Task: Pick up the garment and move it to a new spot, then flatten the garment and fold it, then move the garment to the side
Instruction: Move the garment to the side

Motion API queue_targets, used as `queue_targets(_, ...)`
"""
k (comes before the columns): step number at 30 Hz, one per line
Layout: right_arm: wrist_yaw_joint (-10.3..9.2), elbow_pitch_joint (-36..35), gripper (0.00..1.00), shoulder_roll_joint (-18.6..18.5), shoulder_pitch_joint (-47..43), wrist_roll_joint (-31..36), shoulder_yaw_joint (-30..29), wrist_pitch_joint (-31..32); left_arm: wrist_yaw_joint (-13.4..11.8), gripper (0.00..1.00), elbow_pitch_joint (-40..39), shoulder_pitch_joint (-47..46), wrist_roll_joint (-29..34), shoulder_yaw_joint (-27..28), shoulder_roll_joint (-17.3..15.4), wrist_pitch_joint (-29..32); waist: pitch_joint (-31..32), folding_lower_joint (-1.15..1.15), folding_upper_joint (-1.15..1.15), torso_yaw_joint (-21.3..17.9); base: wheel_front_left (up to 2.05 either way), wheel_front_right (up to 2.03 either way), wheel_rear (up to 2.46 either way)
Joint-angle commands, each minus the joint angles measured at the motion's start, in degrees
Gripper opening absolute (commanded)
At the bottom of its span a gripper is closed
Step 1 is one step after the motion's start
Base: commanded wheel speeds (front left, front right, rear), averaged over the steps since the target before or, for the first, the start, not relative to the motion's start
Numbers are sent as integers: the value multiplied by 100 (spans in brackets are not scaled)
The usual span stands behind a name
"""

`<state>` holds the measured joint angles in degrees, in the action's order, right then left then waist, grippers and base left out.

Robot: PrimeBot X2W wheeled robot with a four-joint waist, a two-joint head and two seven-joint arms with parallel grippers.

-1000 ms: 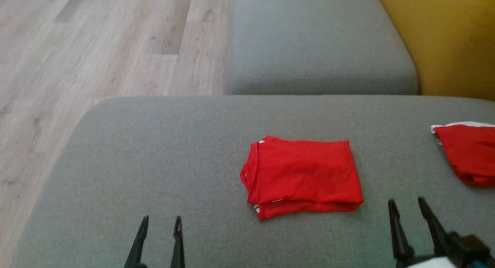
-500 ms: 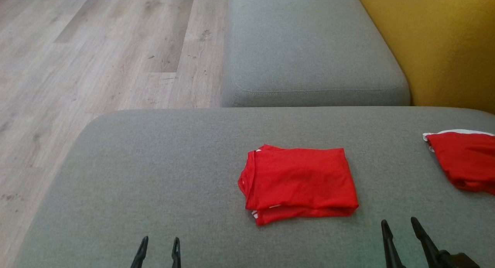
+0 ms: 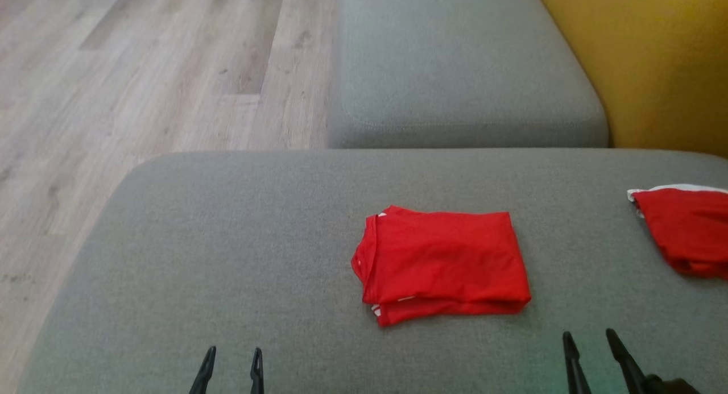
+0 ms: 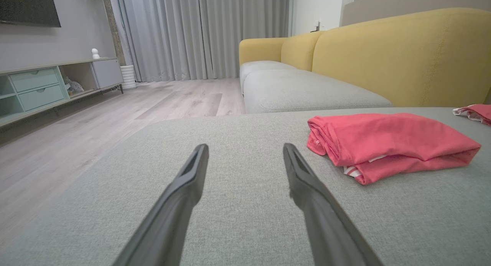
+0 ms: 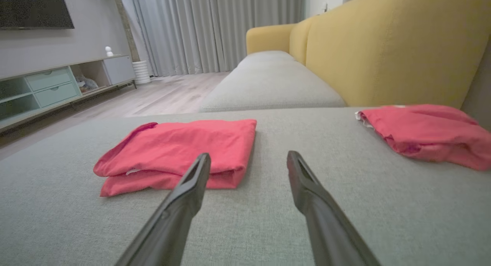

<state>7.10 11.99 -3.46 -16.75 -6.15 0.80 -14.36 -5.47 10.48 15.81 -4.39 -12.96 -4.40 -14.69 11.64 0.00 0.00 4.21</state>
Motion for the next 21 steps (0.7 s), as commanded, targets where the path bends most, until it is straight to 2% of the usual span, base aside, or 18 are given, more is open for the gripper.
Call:
queue_targets(1, 39, -63, 100, -37, 263, -157, 17, -63, -1, 100, -242, -329, 67, 210, 70, -30, -122, 0, 0, 13, 0, 0, 0)
queue_targets(6, 39, 366, 100, -7, 717, -670, 1, -63, -52, 100, -398, -449, 93, 189, 93, -30, -482, 0, 0, 14, 0, 0, 0)
queue_targets(11, 39, 1214, 100, -228, 1737, -974, 165, -2, -80, 100, -432, -685, 159, 39, 115, -30, -952, 0, 0, 61, 0, 0, 0)
queue_targets(18, 39, 2207, 100, -440, 3147, -2048, 450, 907, -95, 100, -372, -1075, 273, -256, 134, -30, -1422, 0, 0, 265, 0, 0, 0)
queue_targets(21, 39, 2542, 100, -527, 3434, -2197, 466, 1145, -105, 100, -363, -1189, 272, -326, 138, -30, -1531, 0, 0, 327, 0, 0, 0)
